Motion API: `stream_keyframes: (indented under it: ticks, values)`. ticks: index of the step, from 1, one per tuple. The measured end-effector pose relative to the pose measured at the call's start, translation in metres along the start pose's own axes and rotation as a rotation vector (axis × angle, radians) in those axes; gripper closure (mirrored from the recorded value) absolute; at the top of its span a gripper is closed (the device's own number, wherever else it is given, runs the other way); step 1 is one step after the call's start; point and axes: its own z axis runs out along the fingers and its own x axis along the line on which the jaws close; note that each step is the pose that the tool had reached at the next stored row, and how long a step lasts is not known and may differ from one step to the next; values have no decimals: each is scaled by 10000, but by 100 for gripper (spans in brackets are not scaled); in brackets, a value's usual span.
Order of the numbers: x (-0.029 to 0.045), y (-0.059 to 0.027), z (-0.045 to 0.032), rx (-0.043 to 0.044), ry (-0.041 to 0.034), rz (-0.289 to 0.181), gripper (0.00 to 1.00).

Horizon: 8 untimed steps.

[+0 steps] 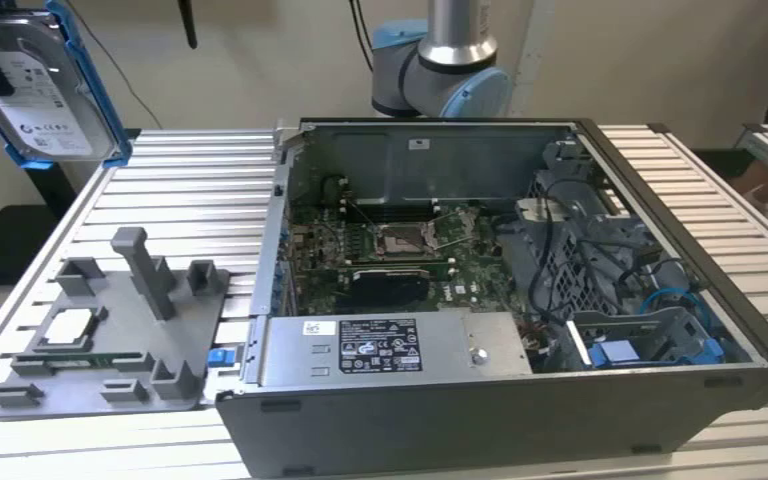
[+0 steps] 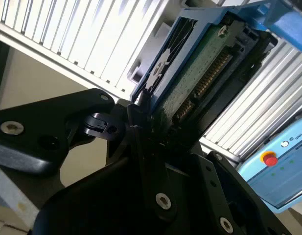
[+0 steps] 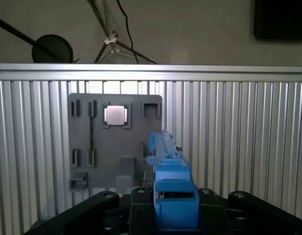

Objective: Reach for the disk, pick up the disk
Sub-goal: 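Pick up the disk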

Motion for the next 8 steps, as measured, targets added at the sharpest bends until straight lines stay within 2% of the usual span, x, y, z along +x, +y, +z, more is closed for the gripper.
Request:
stream_keyframes:
  ticks: [8]
  values:
    - [-1, -61, 1, -1, 0, 0, 100]
